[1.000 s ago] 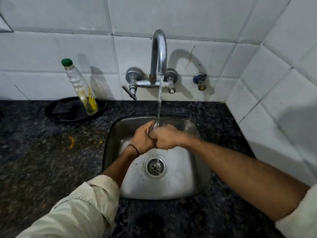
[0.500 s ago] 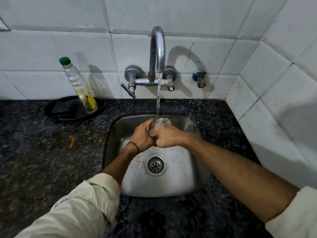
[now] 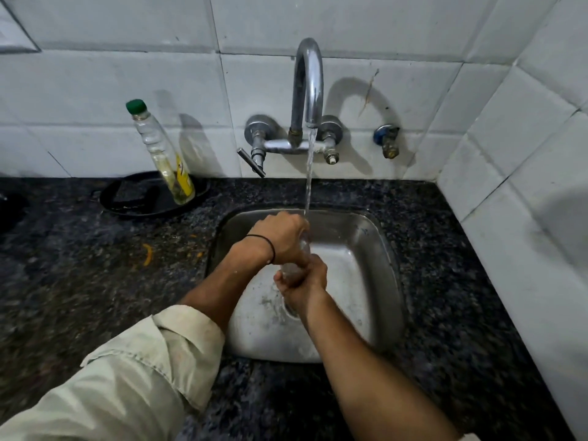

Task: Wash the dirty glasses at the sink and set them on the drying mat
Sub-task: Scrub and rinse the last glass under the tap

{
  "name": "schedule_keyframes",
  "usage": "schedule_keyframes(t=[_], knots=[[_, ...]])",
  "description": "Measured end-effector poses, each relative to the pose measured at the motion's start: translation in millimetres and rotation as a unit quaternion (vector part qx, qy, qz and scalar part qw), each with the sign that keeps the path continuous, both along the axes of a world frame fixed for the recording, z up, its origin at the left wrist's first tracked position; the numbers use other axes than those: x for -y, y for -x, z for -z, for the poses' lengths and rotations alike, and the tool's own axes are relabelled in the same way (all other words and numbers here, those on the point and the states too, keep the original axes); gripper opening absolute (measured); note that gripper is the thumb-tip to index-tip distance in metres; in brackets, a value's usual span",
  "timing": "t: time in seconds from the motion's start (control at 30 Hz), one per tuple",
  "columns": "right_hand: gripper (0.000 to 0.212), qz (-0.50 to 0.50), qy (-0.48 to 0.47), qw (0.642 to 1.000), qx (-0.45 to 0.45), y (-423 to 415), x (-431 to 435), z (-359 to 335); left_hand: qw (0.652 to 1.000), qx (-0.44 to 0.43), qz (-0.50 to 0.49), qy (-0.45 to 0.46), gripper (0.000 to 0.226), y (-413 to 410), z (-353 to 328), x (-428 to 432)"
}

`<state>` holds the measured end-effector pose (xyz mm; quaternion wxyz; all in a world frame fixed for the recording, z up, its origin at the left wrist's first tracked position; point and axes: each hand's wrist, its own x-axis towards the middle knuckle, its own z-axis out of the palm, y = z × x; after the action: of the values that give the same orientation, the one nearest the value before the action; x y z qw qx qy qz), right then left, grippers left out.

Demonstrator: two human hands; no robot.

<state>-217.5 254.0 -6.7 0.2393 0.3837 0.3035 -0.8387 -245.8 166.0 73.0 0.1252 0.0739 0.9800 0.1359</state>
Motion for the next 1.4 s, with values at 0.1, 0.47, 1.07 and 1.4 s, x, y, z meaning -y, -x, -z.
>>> schedule_keyframes(t=[0.1,0.47,1.07,1.4], knots=[[0.038,-0.022,0.001,1.0,0.009,-5,-1,5,0.999,-0.013,-0.017,-0.045,0.045,-11,13,2],[0.024,-0.25,-0.308,0.91,-0.119,11,-24,3,0.872,0.253,-0.2,-0.369,0.056,-49,58,36],[0.043,-0.423,-0.623,0.436,-0.493,32,-27,-70,0.79,-0.013,-0.201,-0.58,0.039,-36,75,-10],[0.047,-0.329,-0.664,0.511,-0.435,33,-22,-92,0.833,-0.079,-0.191,-0.513,0.031,-19,47,-15]])
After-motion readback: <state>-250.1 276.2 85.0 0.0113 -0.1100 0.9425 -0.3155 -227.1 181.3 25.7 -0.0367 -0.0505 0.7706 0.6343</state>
